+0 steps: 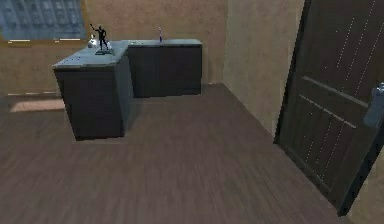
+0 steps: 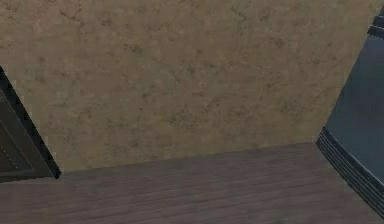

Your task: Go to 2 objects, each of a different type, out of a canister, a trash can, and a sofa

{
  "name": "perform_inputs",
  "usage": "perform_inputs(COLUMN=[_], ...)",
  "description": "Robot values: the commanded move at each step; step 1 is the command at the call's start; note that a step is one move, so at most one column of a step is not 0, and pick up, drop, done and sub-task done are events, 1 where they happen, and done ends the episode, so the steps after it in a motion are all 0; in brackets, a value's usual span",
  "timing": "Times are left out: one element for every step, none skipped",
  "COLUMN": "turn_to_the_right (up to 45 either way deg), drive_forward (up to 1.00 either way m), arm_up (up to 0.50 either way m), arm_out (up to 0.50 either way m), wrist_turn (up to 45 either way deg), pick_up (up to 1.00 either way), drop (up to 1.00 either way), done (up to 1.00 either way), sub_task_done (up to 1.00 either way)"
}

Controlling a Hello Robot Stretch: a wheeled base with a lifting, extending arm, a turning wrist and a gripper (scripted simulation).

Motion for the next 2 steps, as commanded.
perform_inputs(turn_to_the_right=[-9.0,0.0], drive_forward=[0.00,0.65], arm_up=[0.00,0.00], arm_out=[0.00,0.00], wrist_turn=[0.0,0.0], pick_up=[0.00,0.00], drop=[0.00,0.00], done=[0.00,0.00], sub_task_done=[0.00,0.00])
